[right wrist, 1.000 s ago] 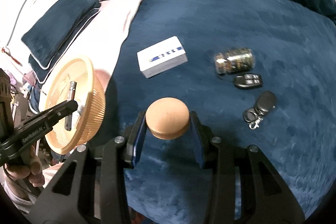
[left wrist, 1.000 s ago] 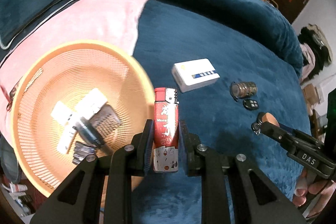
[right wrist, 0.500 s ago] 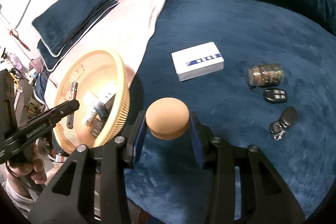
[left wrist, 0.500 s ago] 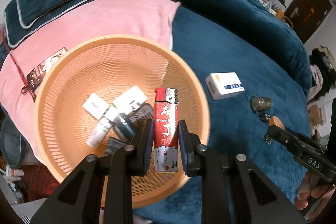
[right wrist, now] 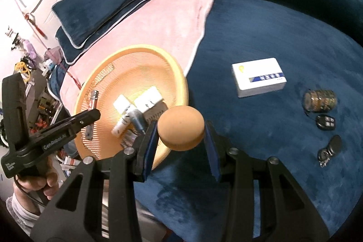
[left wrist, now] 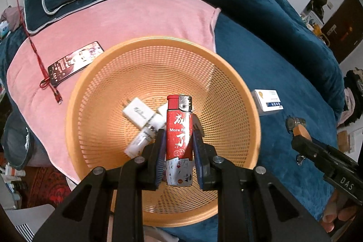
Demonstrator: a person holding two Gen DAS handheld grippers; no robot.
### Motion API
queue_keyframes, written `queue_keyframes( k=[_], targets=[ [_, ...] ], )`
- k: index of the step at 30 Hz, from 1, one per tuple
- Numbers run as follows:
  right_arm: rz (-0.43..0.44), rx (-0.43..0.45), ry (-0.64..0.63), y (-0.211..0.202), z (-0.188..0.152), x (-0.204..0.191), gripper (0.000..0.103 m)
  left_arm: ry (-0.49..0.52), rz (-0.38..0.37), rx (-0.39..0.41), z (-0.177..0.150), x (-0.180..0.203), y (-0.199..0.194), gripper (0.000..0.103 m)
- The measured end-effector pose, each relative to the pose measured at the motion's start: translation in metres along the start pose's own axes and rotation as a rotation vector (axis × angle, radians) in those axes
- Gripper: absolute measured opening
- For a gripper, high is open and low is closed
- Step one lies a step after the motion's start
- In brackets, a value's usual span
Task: Organize rigid objects
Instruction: 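Carry the red lighter and wooden-capped keychain over the orange basket, then open both tools to drop the lighter and keychain into the basket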
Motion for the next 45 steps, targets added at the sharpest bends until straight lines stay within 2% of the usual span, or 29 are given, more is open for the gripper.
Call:
queue_keyframes(
  k=[11, 18, 21, 22, 23, 24, 25, 27, 29, 30, 32, 33, 45],
  targets=[
    [0.039, -0.013, -0.049, 0.012, 0.006, -0.034, 0.041, -0.054, 0.029, 0.004, 0.003, -0.037, -0.006, 0.023],
    [0.059, -0.013, -0.064, 0.015, 0.011, -0.05, 0.041, -0.063, 0.033, 0.003, 0.006, -0.043, -0.004, 0.023],
    [0.094, -0.008, -0.059, 0.015, 0.013, -0.054, 0.042, -0.063, 0.034, -0.002, 0.006, -0.044, -0.004, 0.023],
    [0.097, -0.012, -0.056, 0.015, 0.014, -0.055, 0.044, -0.066, 0.038, -0.006, 0.005, -0.045, -0.004, 0.023],
    [0.095, -0.019, -0.051, 0.016, 0.014, -0.054, 0.055, -0.069, 0.043, -0.008, 0.005, -0.047, -0.004, 0.025],
    [0.093, -0.026, -0.039, 0.018, 0.013, -0.052, 0.066, -0.075, 0.051, -0.013, 0.004, -0.049, -0.003, 0.045],
    [0.094, -0.031, -0.025, 0.018, 0.013, -0.05, 0.071, -0.084, 0.055, -0.018, 0.003, -0.051, -0.003, 0.076],
    [0.091, -0.036, -0.01, 0.018, 0.012, -0.047, 0.074, -0.111, 0.051, -0.012, 0.002, -0.054, -0.004, 0.102],
    [0.074, -0.051, -0.009, 0.02, 0.009, -0.043, 0.077, -0.121, 0.06, -0.006, 0.0, -0.055, -0.006, 0.102],
    [0.064, -0.059, -0.009, 0.02, 0.008, -0.041, 0.087, -0.119, 0.066, -0.01, 0.0, -0.056, -0.006, 0.102],
    [0.047, -0.064, -0.003, 0.021, 0.006, -0.037, 0.099, -0.114, 0.074, -0.015, -0.002, -0.055, -0.006, 0.102],
    [0.046, -0.06, 0.001, 0.02, 0.005, -0.035, 0.101, -0.112, 0.078, -0.014, -0.003, -0.055, -0.007, 0.102],
    [-0.001, -0.085, 0.004, 0.02, -0.006, -0.022, 0.101, -0.101, 0.099, -0.033, -0.012, -0.049, -0.007, 0.102]
  ],
)
Point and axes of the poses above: each gripper's, at about its wrist camera, not at the fingertips, and y roughly the way its jaws point, x to its right, z to its top, the point moved 9 cm from there along y, roughly the way its jaws point, and after that the axes turned 12 degrees about -z, right-handed, at the moved point
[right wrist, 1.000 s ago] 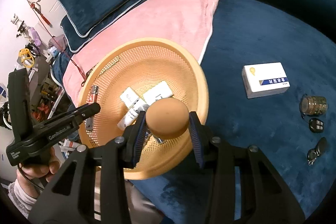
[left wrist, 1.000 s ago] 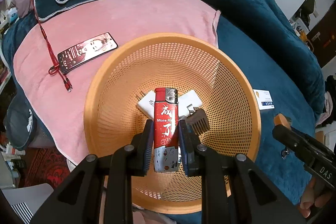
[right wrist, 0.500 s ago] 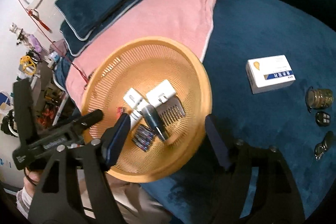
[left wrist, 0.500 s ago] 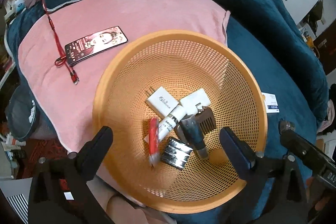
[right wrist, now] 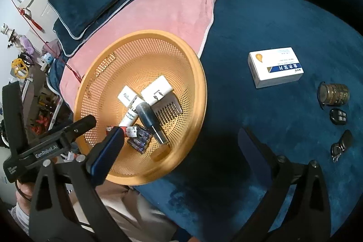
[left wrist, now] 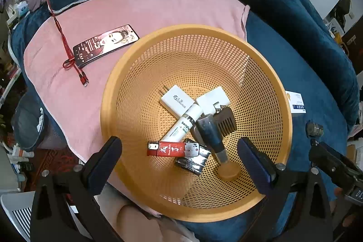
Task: Organize rigid objects
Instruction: 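Open both tools to drop the lighter and keychain into the basket, then withdraw both tools from the basket toward the white box and key fobs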
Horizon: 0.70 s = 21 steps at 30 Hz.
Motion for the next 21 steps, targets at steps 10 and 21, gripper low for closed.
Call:
queue_keyframes(
  k=[10, 21],
  targets=[
    [0.003, 0.0, 0.0, -0.0027, -0.0034, 0.0019, 0.101, 0.004, 0.001, -0.006, -0.0012, 0.0044, 0.0002, 0.102],
    [0.004, -0.002, 0.008, -0.0048, -0.0061, 0.0057, 0.101, 0.01, 0.006, -0.008, -0.0018, 0.0084, -0.0001, 0.102]
  ],
)
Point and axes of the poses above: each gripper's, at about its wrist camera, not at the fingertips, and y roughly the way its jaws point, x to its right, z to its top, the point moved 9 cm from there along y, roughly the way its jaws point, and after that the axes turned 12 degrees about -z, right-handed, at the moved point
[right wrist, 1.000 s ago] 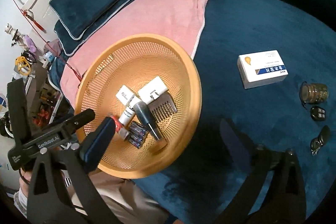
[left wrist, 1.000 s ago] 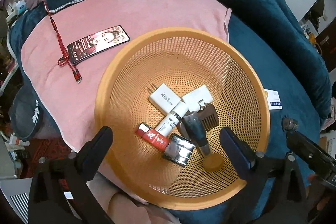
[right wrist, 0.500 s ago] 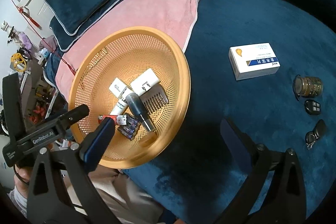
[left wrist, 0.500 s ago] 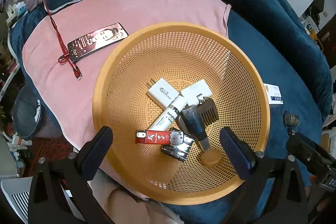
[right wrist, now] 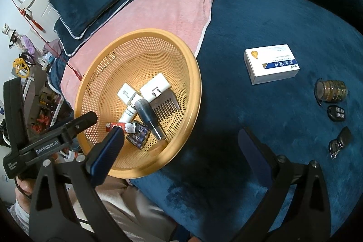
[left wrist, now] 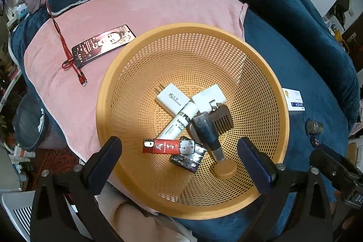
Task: Organize rigid objects
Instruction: 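Withdraw both tools from the basket toward the white box and key fobs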
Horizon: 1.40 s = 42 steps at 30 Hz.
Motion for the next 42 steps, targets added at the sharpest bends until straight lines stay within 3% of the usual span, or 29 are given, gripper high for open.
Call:
queue_keyframes(
  k=[16, 42],
  targets=[
    [-0.004, -0.004, 0.026, -0.007, -0.006, 0.018, 0.101, 0.041, -0.007, -0.024, -0.007, 0.026, 0.005, 0.102],
    [-0.036, 0.005, 0.132, -0.022, -0.019, 0.087, 0.101, 0.144, -0.02, -0.066, -0.016, 0.085, 0.023, 0.102]
  ],
)
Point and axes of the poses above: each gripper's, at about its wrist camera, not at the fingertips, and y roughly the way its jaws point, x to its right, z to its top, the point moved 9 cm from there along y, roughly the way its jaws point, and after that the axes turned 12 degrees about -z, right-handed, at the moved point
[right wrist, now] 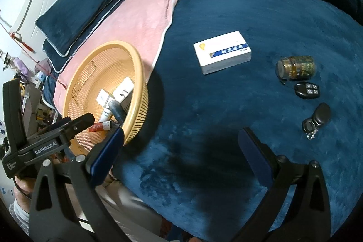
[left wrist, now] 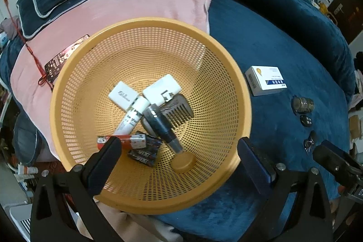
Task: Organize rigid objects
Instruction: 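Withdraw both tools from the basket toward the white box and key fobs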
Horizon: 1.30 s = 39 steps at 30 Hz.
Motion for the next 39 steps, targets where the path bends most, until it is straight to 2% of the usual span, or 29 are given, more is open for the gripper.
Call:
queue_keyframes(
  k=[28, 39],
  targets=[
    [-0.022, -0.016, 0.158, 0.005, -0.009, 0.083, 0.101, 0.147, 0.007, -0.077, -0.002, 0.076, 0.036, 0.102],
    [-0.052, -0.03, 0.252, 0.012, -0.019, 0.127, 0.102, 0.247, -0.01, -0.099, -0.002, 0.117, 0.058, 0.102]
  ],
)
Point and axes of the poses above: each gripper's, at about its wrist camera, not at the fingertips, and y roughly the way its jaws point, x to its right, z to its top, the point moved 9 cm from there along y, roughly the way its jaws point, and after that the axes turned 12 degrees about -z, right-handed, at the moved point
